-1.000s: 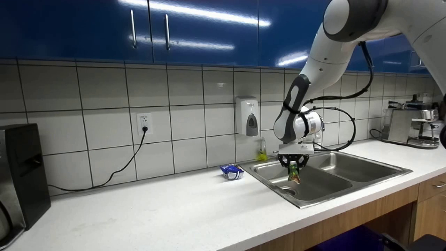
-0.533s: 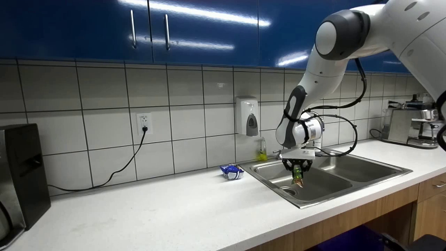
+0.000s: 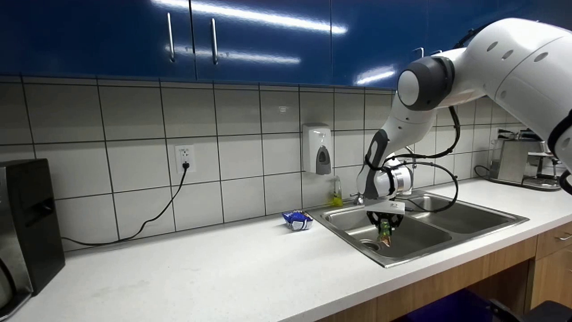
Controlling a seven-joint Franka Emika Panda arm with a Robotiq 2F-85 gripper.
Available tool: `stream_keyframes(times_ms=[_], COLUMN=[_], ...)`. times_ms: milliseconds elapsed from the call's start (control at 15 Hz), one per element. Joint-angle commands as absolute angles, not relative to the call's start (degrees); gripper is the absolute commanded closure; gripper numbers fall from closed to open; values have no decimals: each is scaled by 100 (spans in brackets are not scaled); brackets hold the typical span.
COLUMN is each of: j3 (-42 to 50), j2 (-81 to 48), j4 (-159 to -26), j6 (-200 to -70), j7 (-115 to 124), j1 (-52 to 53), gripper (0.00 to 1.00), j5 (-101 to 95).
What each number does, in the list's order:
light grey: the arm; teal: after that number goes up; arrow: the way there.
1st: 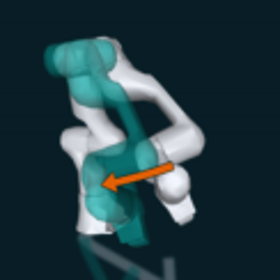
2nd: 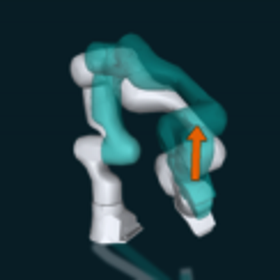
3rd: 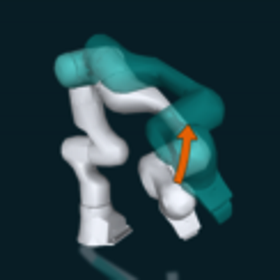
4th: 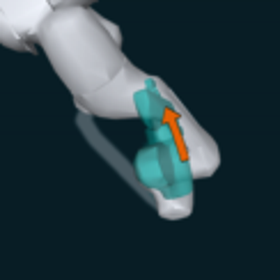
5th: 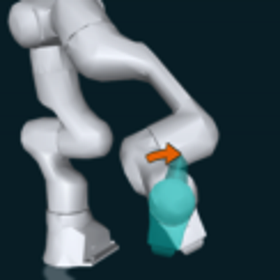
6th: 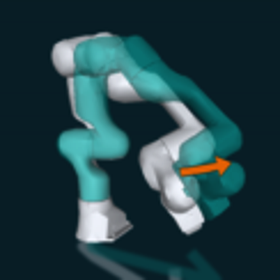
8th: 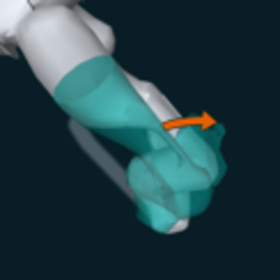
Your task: Put the chocolate bar inside the sink
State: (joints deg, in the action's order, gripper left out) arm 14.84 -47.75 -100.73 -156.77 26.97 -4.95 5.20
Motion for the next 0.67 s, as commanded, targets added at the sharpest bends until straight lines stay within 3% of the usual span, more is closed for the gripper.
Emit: stream_keyframes(times_ms=[0, 600], j3=[1301, 1255], j2=[-5304, -6234], j4=[-9321, -8307], j6=[-15372, -14974], j7=[2411, 2406], j1=[-844, -1102], gripper=[84, 84], j5=[756, 869])
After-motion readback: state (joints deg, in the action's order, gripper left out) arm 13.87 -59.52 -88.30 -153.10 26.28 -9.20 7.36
